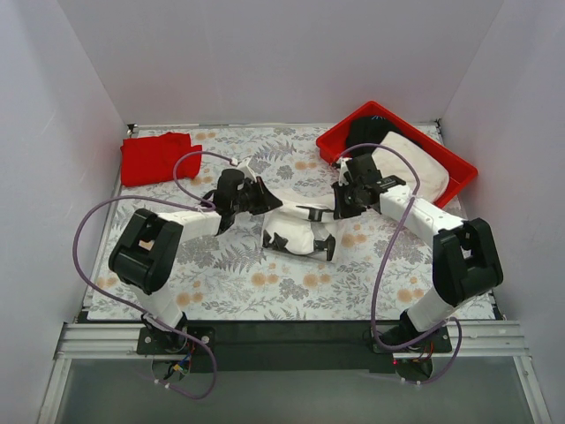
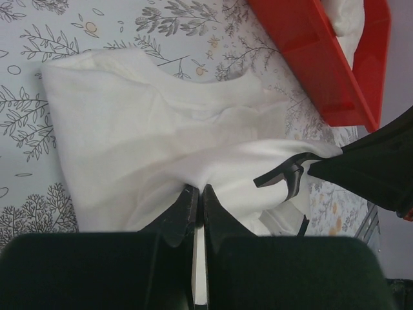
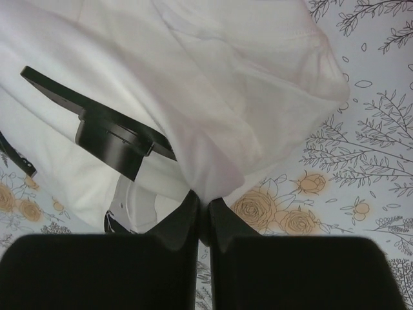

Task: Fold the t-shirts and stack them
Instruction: Fold the tshirt

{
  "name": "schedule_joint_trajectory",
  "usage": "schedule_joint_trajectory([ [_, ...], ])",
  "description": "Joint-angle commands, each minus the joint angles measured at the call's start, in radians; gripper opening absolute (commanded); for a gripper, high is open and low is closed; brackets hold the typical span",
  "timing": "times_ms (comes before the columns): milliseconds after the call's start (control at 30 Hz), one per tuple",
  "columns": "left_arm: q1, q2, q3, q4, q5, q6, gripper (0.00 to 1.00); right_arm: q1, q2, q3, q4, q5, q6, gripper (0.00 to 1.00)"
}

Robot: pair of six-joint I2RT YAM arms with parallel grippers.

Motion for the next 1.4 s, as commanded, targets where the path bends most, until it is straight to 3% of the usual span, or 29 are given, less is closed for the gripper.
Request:
schedule_joint_trajectory([
  [0, 0.028, 0.031, 0.062, 0.025, 0.007, 0.024, 0.0, -0.022, 0.041, 0.058, 0.027, 0.009, -0.022, 0.01],
  [167, 0.035, 0.123, 0.132, 0.002, 0.003, 0.04, 0.0, -0.045, 0.098, 0.094, 0.03, 0.036, -0.022, 0.04],
  [233, 0.037, 0.14, 0.178, -0.035, -0.032, 0.055, 0.0, -0.054, 0.099, 0.128, 0.029, 0.049, -0.018, 0.18],
  [267, 0.037, 0.138, 0.194, -0.052, -0.052, 0.058, 0.02, -0.056, 0.093, 0.14, 0.029, 0.053, -0.018, 0.33],
  [300, 0.037, 0.132, 0.221, -0.087, -0.075, 0.064, 0.09, -0.056, 0.084, 0.153, 0.029, 0.069, -0.018, 0.38],
  [333, 0.037, 0.11, 0.231, -0.099, -0.121, 0.073, 0.31, -0.056, 0.058, 0.18, 0.029, 0.078, -0.015, 0.42],
  [400, 0.037, 0.076, 0.24, -0.128, -0.172, 0.081, 0.52, -0.056, 0.024, 0.199, 0.03, 0.099, -0.01, 0.51],
  [433, 0.037, 0.036, 0.241, -0.139, -0.201, 0.087, 0.69, -0.056, -0.017, 0.203, 0.03, 0.102, -0.009, 0.54],
  [500, 0.037, -0.006, 0.232, -0.165, -0.266, 0.093, 0.83, -0.056, -0.061, 0.19, 0.042, 0.102, -0.001, 0.63],
  [700, -0.006, -0.154, 0.068, -0.083, -0.226, 0.046, 0.86, -0.056, -0.186, 0.017, 0.192, -0.106, 0.036, 0.65],
  [900, -0.138, -0.164, -0.045, 0.01, -0.191, 0.012, 0.85, -0.031, -0.091, 0.019, 0.255, -0.223, 0.05, 0.63],
  [1367, -0.209, -0.066, -0.259, 0.157, -0.134, -0.086, 0.83, -0.019, 0.194, 0.105, 0.329, -0.284, 0.064, 0.61],
])
